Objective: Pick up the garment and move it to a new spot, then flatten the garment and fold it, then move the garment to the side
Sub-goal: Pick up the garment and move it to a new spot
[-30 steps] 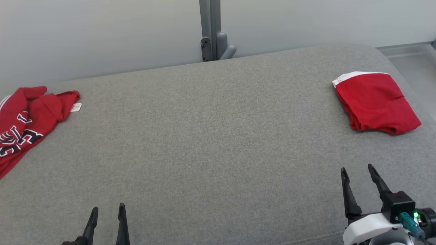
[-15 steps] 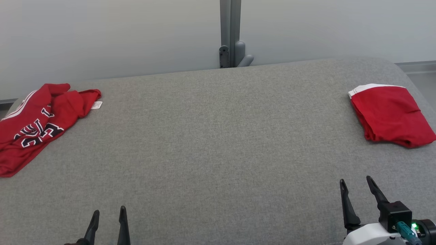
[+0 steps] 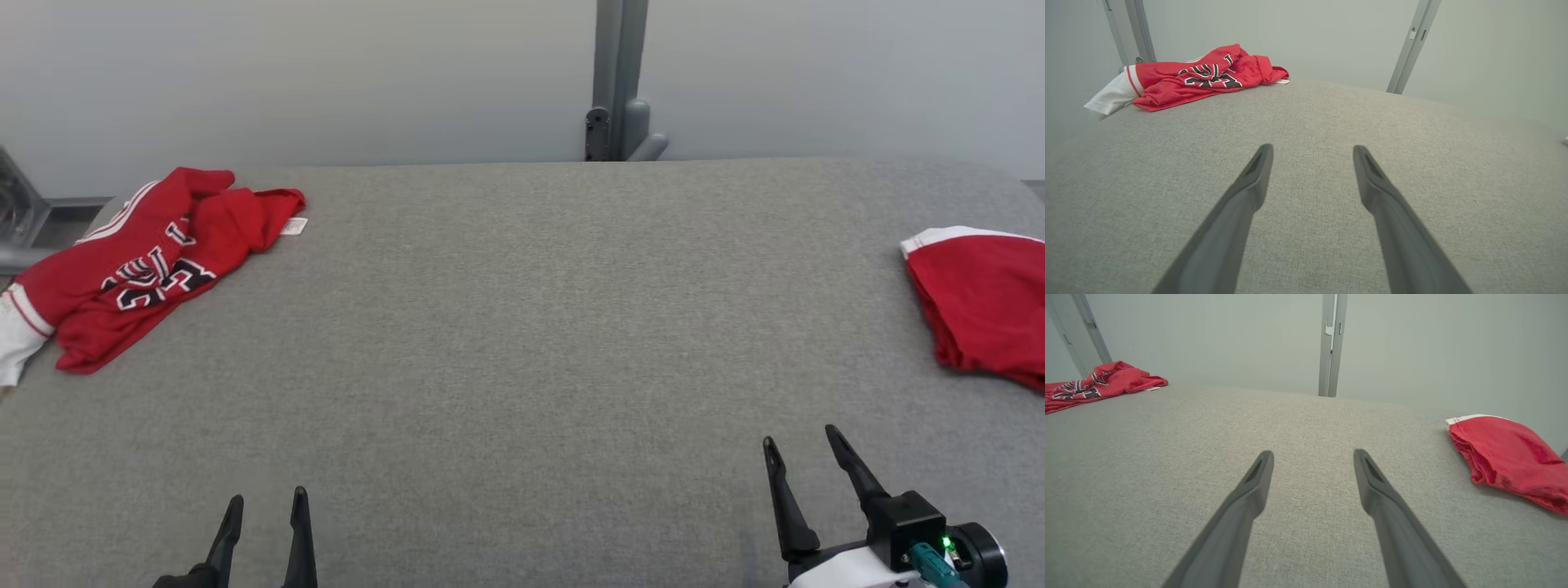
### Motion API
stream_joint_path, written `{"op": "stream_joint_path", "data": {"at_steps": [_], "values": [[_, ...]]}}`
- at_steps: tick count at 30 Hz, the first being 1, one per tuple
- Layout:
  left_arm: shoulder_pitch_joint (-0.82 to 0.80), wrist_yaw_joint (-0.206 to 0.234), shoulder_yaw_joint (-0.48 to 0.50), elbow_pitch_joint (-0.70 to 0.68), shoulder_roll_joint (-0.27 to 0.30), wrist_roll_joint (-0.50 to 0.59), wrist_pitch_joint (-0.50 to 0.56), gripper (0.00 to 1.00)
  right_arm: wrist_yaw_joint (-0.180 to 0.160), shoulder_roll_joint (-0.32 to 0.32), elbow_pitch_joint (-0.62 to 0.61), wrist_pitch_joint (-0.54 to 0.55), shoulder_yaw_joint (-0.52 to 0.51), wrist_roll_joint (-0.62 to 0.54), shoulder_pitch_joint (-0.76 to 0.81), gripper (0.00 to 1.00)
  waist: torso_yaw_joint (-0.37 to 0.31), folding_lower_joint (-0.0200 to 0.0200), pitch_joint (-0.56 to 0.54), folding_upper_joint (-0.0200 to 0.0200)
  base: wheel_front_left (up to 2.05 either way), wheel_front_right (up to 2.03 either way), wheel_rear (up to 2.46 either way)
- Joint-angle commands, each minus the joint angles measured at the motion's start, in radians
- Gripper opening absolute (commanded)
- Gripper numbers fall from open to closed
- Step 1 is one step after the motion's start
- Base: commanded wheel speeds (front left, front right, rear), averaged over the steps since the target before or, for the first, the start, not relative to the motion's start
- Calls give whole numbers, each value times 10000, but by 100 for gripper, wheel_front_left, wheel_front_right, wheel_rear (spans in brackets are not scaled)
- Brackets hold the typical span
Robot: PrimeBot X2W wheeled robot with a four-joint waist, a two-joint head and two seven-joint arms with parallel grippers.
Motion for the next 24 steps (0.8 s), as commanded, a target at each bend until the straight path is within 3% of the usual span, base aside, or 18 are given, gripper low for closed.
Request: {"op": "stream_joint_path", "data": {"at_steps": [1, 6, 9, 19, 24], "values": [[22, 21, 26, 0, 18, 66, -1, 100, -19, -20, -80, -28, 129, 115, 132, 100, 911, 1, -79, 0, 0, 0, 0], [381, 13, 379, -104, 16, 27, -1, 100, -19, -16, -121, -28, 662, 235, -54, 100, 1931, 1, -214, 0, 0, 0, 0], [489, -43, 498, -152, 16, 46, -1, 100, -17, -16, -131, -28, 724, 244, -89, 100, 2132, 1, -254, 0, 0, 0, 0], [-143, -188, 586, -183, 111, -214, 0, 100, -19, -18, -230, -28, 643, 84, -4, 100, 1957, 1, 146, 0, 0, 0, 0], [-1708, -285, 351, 28, 235, -850, 447, 100, -17, -497, -661, -28, 489, -2, -661, 100, 1737, 1, 1735, 0, 0, 0, 0]]}}
